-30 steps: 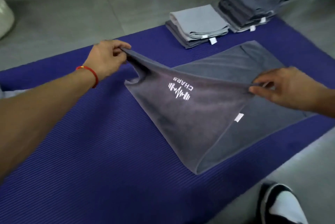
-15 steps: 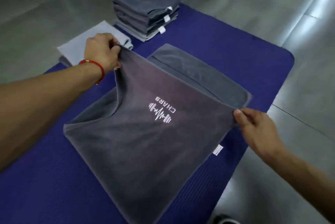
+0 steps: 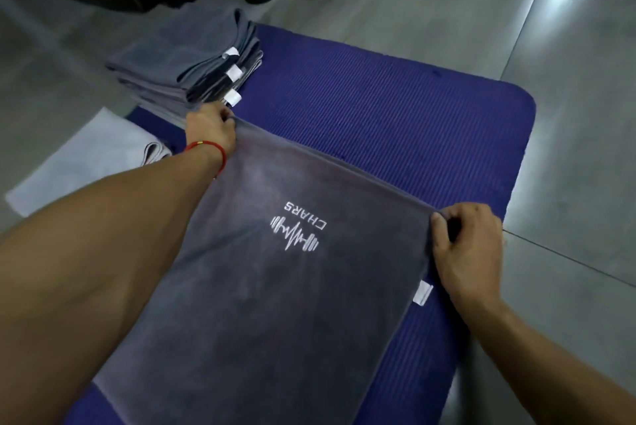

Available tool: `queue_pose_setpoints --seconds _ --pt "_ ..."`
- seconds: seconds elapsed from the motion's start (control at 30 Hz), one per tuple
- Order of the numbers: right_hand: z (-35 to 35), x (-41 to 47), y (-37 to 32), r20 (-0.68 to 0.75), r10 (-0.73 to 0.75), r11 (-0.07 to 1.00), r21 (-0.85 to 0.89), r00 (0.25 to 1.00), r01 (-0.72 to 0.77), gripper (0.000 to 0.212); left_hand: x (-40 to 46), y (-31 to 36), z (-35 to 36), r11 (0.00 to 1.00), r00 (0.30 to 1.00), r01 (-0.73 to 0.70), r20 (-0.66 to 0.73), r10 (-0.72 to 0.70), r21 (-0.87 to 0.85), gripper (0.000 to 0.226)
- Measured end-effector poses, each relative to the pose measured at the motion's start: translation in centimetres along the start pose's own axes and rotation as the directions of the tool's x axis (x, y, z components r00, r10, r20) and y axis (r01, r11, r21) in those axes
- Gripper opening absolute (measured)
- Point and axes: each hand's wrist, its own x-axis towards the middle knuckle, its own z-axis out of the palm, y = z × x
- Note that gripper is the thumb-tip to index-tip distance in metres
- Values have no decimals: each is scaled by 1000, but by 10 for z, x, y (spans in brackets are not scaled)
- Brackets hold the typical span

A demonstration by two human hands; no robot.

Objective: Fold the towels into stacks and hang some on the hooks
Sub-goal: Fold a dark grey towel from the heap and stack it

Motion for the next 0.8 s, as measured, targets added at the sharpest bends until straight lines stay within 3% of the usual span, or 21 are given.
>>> queue_pose_setpoints --seconds 0.1,0.33,0.47,0.57,0.67,0.8 --pt "7 -7 2 -61 -45 998 -40 997 43 7 10 -5 23 997 997 79 19 -79 26 18" --pt "14 -8 12 -90 -185 967 -193 979 165 32 24 -12 41 993 997 56 45 -62 107 14" --pt "13 -8 10 -87 -170 971 -182 982 152 38 25 -9 34 999 988 7 155 -15 52 8" --pt "13 -9 9 -93 -162 973 -179 982 144 28 23 -7 24 998 975 62 213 -60 -1 9" --pt "12 -10 7 -90 -126 980 -166 988 110 16 18 -6 6 993 971 77 232 -54 -88 25" --pt "9 -12 1 -48 -100 984 -156 994 91 16 0 -14 -40 984 986 22 165 7 -175 32"
